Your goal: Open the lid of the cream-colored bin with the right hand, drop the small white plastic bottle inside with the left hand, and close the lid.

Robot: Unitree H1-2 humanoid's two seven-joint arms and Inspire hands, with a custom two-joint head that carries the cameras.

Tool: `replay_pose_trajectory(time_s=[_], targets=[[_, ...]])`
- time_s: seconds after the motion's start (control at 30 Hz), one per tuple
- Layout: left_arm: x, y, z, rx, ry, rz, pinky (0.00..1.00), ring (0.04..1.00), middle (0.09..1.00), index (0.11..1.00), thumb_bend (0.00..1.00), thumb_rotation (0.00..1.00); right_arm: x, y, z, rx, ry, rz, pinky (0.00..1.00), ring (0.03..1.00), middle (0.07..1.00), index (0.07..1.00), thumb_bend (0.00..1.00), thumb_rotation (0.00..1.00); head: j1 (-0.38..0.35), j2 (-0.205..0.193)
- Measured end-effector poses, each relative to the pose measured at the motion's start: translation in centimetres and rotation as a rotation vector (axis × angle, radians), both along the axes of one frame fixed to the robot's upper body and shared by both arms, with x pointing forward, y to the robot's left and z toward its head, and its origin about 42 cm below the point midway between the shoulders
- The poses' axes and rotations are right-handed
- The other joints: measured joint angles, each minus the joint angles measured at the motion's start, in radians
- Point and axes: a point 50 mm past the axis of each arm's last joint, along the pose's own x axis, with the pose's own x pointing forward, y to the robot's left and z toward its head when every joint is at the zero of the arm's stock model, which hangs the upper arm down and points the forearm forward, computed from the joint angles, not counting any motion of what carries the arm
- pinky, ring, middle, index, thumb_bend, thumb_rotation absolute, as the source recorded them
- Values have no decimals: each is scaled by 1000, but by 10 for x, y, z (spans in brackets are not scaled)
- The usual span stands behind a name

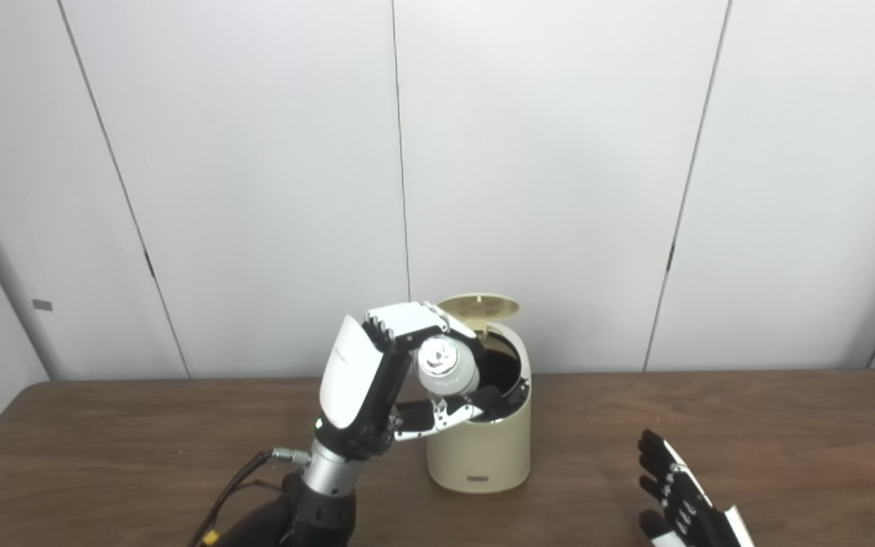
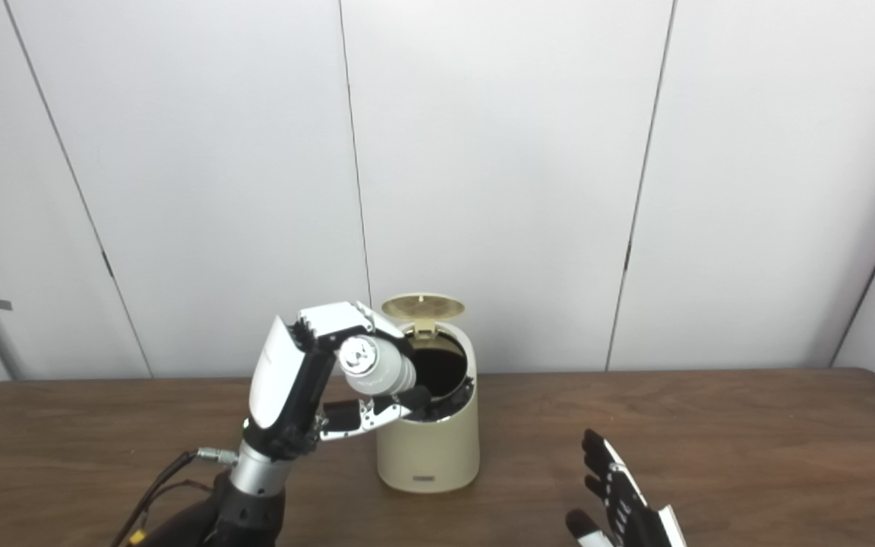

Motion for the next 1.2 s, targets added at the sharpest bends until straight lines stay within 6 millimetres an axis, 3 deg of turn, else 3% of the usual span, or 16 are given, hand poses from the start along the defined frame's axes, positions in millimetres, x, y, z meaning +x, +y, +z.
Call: replay_pose_trajectory(time_s=[0.4,0.93,1.2], targets=[[34,-11,-7,19,58,56,397,490,492,451,502,0,-8,8,0,-7,-1,3,877,937,933,909,907,756,-38,8],[46,-29,-16,-141,350,45,349,448,506,464,503,0,-14,14,0,-13,-4,-15,882,934,927,904,926,769,-49,8],[50,-27,-21,-117,401,44,404,476,496,475,509,0,-14,15,0,-20,-4,-19,853,924,923,903,931,779,-49,11]])
